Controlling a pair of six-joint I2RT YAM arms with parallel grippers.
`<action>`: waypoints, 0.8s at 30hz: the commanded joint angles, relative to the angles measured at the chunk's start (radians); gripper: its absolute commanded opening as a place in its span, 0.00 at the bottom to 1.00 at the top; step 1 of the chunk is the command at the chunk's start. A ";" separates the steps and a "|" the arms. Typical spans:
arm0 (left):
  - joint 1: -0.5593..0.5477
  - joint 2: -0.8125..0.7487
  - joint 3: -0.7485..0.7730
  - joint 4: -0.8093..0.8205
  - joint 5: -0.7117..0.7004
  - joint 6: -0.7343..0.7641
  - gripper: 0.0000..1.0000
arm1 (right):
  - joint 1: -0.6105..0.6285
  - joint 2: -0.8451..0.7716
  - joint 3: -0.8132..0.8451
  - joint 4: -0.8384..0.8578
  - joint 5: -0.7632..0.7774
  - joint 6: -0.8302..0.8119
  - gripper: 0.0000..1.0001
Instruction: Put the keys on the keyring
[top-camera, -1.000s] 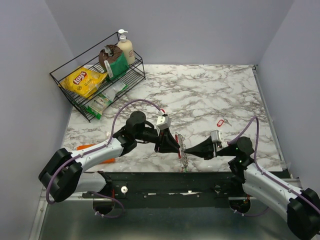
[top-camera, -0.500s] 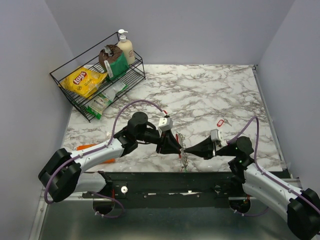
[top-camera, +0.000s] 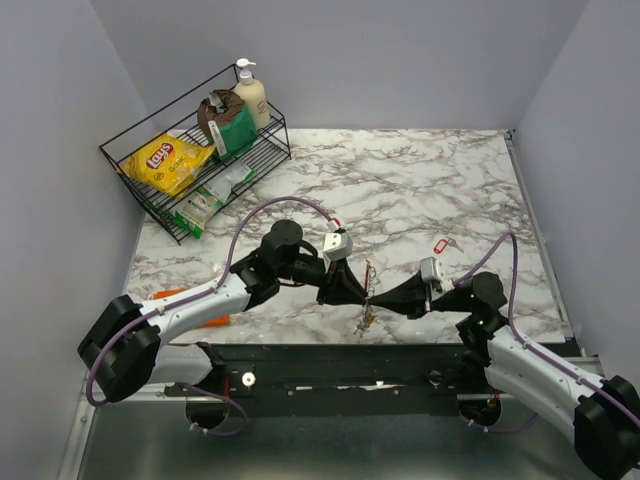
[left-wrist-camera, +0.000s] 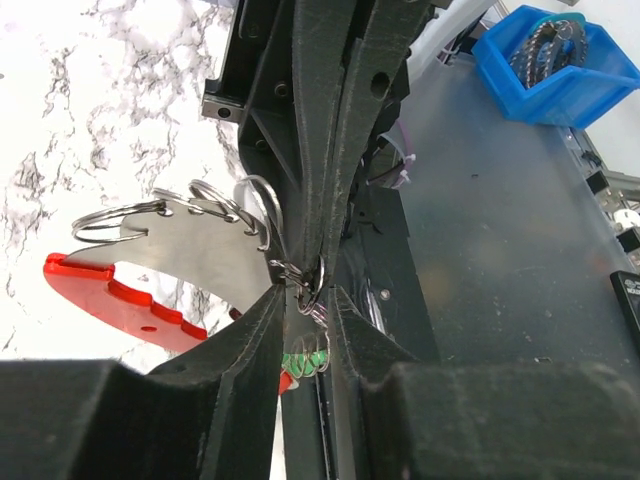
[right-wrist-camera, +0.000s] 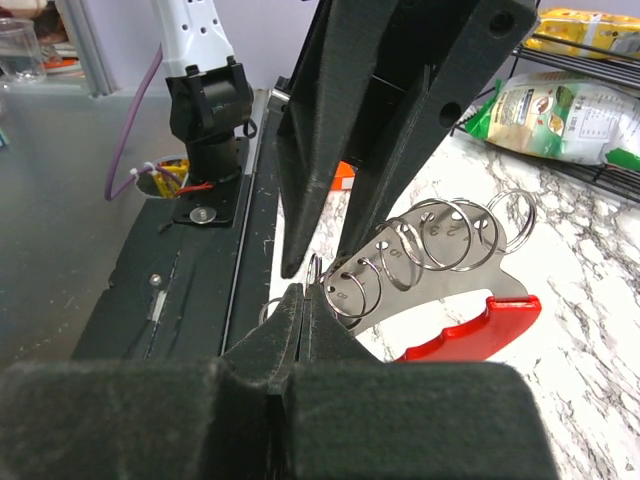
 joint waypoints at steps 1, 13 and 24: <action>-0.024 0.015 0.046 -0.022 -0.022 0.025 0.27 | 0.003 0.005 0.040 0.005 0.028 -0.003 0.01; -0.035 0.029 0.064 -0.086 -0.040 0.041 0.00 | 0.003 0.016 0.058 -0.038 0.055 0.016 0.04; -0.035 -0.017 0.007 -0.099 -0.096 0.092 0.00 | 0.003 -0.116 0.116 -0.274 0.321 0.045 0.78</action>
